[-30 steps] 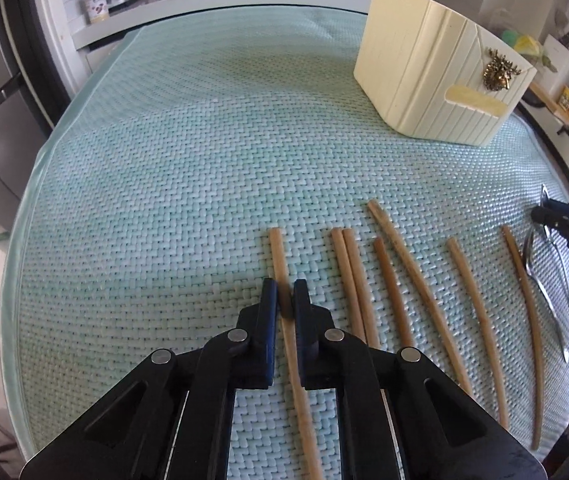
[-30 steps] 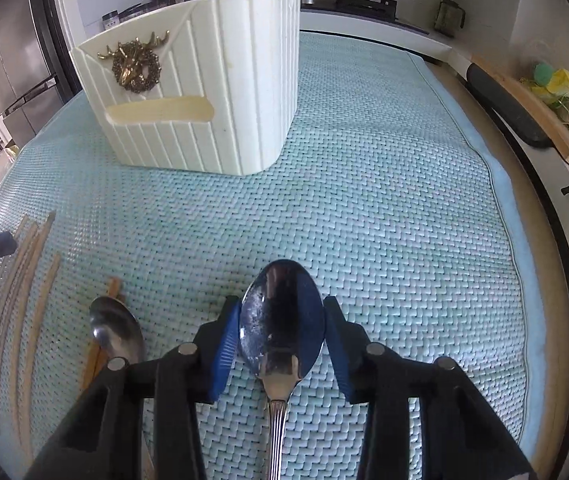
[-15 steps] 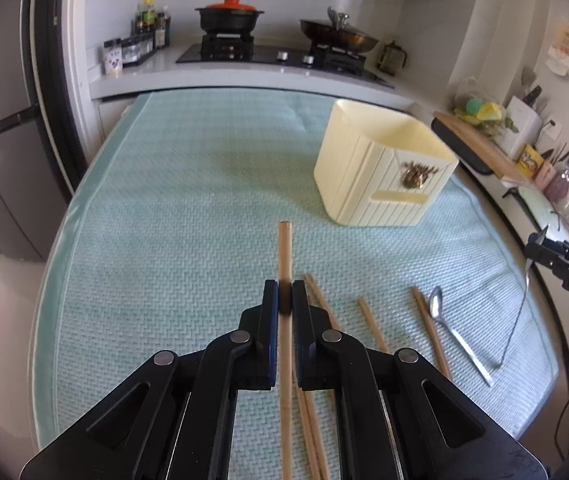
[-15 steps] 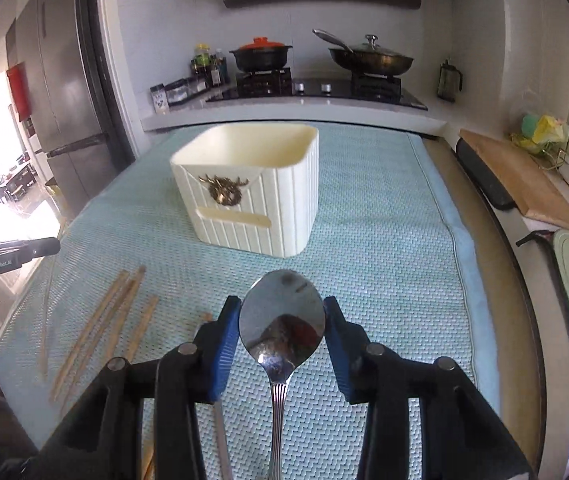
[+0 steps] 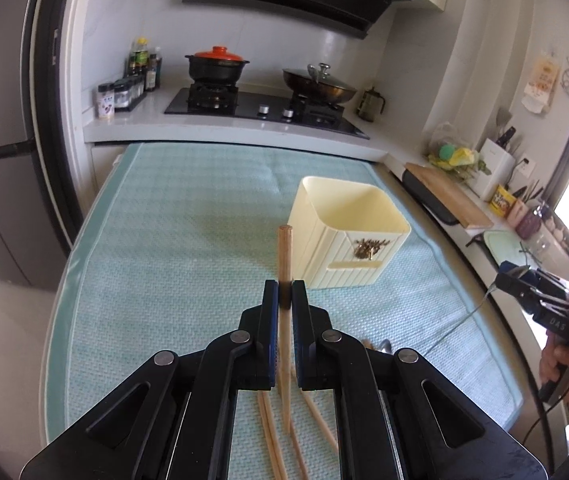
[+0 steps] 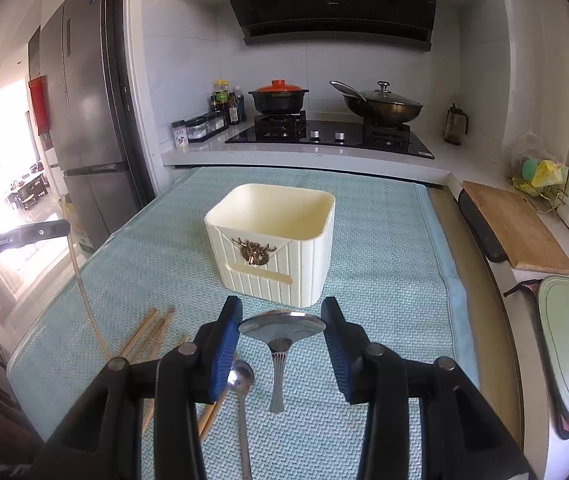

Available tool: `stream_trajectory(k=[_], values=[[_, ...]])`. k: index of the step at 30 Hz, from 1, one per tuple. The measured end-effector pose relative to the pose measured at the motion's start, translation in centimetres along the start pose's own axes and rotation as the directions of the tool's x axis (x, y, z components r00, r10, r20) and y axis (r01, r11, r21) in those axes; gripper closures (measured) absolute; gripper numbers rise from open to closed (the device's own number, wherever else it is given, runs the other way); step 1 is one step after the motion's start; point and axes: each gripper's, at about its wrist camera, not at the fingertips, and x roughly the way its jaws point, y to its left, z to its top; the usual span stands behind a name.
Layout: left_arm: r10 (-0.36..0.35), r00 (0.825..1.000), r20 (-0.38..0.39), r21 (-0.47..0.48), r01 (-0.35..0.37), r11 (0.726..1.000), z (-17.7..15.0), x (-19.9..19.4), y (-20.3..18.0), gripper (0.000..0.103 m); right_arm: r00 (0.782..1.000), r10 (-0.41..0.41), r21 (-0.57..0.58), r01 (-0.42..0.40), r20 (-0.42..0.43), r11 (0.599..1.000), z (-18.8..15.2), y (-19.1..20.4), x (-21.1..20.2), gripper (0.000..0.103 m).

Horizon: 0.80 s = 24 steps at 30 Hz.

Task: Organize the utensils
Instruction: 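Carry the chopstick with the left tool while the right tool carries the spoon over the cream holder, then open the left tool to drop the chopstick while the right tool drops the spoon into the holder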

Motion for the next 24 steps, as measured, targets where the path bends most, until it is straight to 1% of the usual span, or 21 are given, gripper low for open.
stream_trajectory(k=[3,6,10,15,18,20,22,24], values=[[-0.029,1.000,0.001,-0.018,0.029,0.999,1.4,0.1,-0.2,0.099,1.000,0.009,-0.001,-0.009,0.008,1.000,1.5,0.0,-0.1,0.061],[-0.047,0.999,0.015,-0.012,0.047,0.999,3.7,0.1,-0.8,0.099,1.000,0.016,-0.012,-0.015,0.024,1.000,3.7,0.0,-0.3,0.061],[-0.068,0.997,0.040,0.010,0.068,0.998,7.9,0.3,-2.1,0.099,0.998,0.019,-0.021,-0.018,0.056,1.000,7.9,0.0,-0.4,0.061],[-0.074,0.993,0.094,0.039,0.070,0.997,13.6,1.2,-4.1,0.099,0.993,0.032,-0.005,-0.032,0.117,0.999,13.7,-0.2,0.3,0.061],[-0.072,0.989,0.132,0.040,0.068,0.997,16.5,2.3,-5.2,0.099,0.988,0.033,0.006,-0.034,0.153,0.999,16.6,-0.1,1.4,0.061],[-0.058,0.987,0.152,0.048,0.051,0.998,17.8,3.5,-5.7,0.099,0.986,0.024,0.000,-0.024,0.165,1.000,18.0,-0.1,2.7,0.061],[-0.050,0.987,0.155,0.041,0.044,0.998,18.5,5.2,-6.0,0.098,0.989,0.012,-0.008,-0.011,0.149,1.000,18.7,0.1,4.6,0.061],[-0.047,0.990,0.132,0.022,0.044,0.999,18.6,7.6,-5.9,0.099,0.994,0.008,-0.008,-0.007,0.105,1.000,18.7,-0.1,7.0,0.061]])
